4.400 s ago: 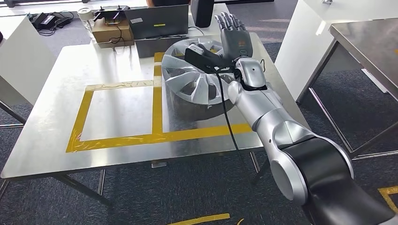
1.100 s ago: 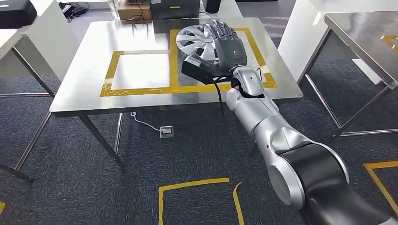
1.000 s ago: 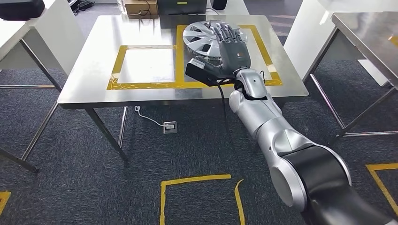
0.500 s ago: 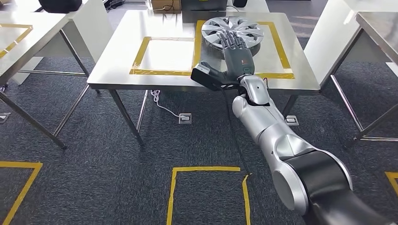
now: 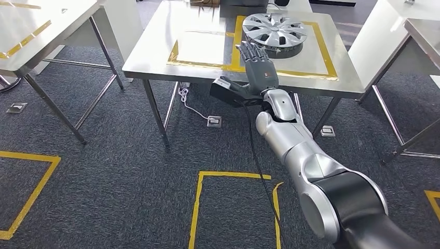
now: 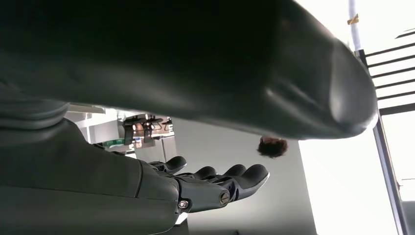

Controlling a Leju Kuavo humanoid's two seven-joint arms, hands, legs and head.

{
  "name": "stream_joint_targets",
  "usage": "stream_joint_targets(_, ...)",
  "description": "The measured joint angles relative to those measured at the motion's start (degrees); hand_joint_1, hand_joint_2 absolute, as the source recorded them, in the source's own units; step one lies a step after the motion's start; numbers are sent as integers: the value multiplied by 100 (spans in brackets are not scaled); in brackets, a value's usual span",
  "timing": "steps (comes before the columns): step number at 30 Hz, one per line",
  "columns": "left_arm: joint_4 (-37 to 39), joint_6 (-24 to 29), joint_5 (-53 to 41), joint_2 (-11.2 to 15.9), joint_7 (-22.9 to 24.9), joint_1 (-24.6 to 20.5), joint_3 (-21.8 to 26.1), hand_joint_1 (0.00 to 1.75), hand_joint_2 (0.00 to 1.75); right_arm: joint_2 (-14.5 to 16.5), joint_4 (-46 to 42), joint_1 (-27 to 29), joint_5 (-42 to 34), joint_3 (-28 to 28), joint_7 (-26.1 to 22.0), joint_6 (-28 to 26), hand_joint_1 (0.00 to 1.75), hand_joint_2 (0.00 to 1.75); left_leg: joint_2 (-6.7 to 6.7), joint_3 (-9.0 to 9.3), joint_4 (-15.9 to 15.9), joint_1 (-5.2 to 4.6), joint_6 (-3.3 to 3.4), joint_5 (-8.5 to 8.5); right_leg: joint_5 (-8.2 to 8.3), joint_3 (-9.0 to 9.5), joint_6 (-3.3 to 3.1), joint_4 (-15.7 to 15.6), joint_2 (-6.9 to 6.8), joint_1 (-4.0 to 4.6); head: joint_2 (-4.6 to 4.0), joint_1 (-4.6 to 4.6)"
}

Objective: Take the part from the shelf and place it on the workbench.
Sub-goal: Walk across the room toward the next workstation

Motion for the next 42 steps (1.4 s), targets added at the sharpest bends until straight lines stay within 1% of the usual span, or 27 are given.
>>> stream_joint_targets(1,0,-1,0,-1,0,3,0,0,0,0,1,14,-7,-1,-1,8,0,44,0,-67,3,-13,7,52,-82,-44,-11,281,2,11,0,2)
stream_joint_targets(2,0,-2,0,-1,-1,5,0,0,0,0,2,29,-14,-1,-7,13,0,87,-1,-125,5,-26,10,99,-61,9,-34,376,5,24,1,2)
stream_joint_targets(3,0,-3,0,-1,-1,5,0,0,0,0,3,40,-21,-2,-16,18,0,131,-3,-170,7,-38,8,139,36,190,-70,229,8,43,0,3)
stream_joint_targets(4,0,-3,0,-2,-2,5,0,0,0,0,3,41,-27,-2,-28,21,0,175,-5,-199,9,-48,2,172,146,483,-121,-127,14,70,0,3)
stream_joint_targets(5,1,-4,1,-8,-1,4,0,0,0,1,1,34,-32,-2,-43,22,0,131,-5,-222,8,-57,-13,202,183,799,-179,-562,16,100,0,1)
stream_joint_targets(6,1,-4,1,-13,-1,1,0,0,0,3,-2,24,-37,-5,-56,22,0,87,-4,-231,-1,-59,-37,231,210,1047,-222,-915,13,134,0,-1)
stream_joint_targets(7,0,-7,2,-18,3,-4,0,0,0,5,-4,13,-43,-14,-65,22,0,44,-1,-234,-11,-57,-68,258,204,1199,-259,-1167,11,165,0,7)
stream_joint_targets(8,0,-12,3,-22,8,-9,0,0,0,9,-7,6,-50,-26,-72,25,0,0,4,-238,-17,-61,-87,271,192,1243,-262,-1278,6,177,0,13)
stream_joint_targets(9,0,-21,4,-20,13,-14,0,0,0,14,-7,4,-57,-40,-74,31,0,0,10,-239,-30,-61,-79,287,226,1232,-246,-1297,4,183,0,18)
stream_joint_targets(10,1,-37,6,-16,17,-17,0,0,0,17,-7,1,-66,-52,-76,39,0,0,17,-245,-40,-66,-78,299,240,1221,-244,-1328,6,183,0,22)
stream_joint_targets(11,1,-53,7,-13,20,-18,0,0,44,20,-7,2,-72,-61,-79,49,0,0,24,-252,-56,-71,-70,314,257,1207,-239,-1334,7,177,0,16)
stream_joint_targets(12,1,-68,8,-9,22,-18,0,0,87,22,-7,4,-75,-66,-82,59,0,0,29,-254,-80,-68,-74,343,270,1191,-252,-1333,8,180,0,11)
stream_joint_targets(13,1,-78,9,-4,23,-19,0,0,131,23,-7,5,-78,-70,-87,68,0,0,31,-255,-100,-68,-101,367,286,1175,-272,-1332,9,180,-1,10)
stream_joint_targets(14,1,-85,9,-1,25,-21,0,0,175,23,-7,7,-78,-73,-90,81,0,44,31,-255,-119,-68,-113,390,298,1164,-286,-1331,9,180,-1,8)
stream_joint_targets(17,1,-106,17,16,58,-23,0,0,175,24,-5,8,-84,-76,-112,162,0,175,29,-255,-157,-68,-147,436,320,1142,-314,-1327,8,181,-1,8)
stream_joint_targets(21,-14,-68,159,55,144,-10,-62,0,175,22,-5,137,-225,-92,-100,233,0,175,29,-256,-177,-66,-178,459,328,1124,-329,-1322,11,183,0,9)
stream_joint_targets(25,-58,-114,549,115,219,40,-313,0,175,14,-5,588,-648,-174,-5,311,0,175,28,-264,-179,-66,-182,462,329,1115,-331,-1320,12,183,0,10)
stream_joint_targets(34,-212,-431,1502,288,378,221,-959,0,175,-56,-7,1548,-1718,-422,157,562,0,175,28,-284,-177,-69,-182,460,328,1098,-330,-1321,15,176,0,10)
stream_joint_targets(35,-229,-466,1607,306,397,243,-1035,0,131,-66,-7,1651,-1835,-451,175,590,0,175,28,-285,-177,-70,-181,460,328,1097,-330,-1321,15,176,0,10)
stream_joint_targets(38,-286,-575,1929,367,449,312,-1268,0,0,-100,-9,1970,-2191,-548,233,678,0,44,28,-286,-177,-70,-181,460,328,1097,-330,-1321,15,176,-1,10)
stream_joint_targets(39,-306,-613,2037,388,467,338,-1349,0,0,-113,-10,2083,-2311,-579,250,705,0,0,28,-286,-177,-70,-180,459,328,1097,-330,-1321,15,176,-1,10)
stream_joint_targets(42,-366,-726,2369,451,522,415,-1600,0,0,-152,-13,2428,-2682,-667,314,797,0,0,28,-286,-177,-71,-180,458,328,1096,-330,-1321,14,176,0,10)
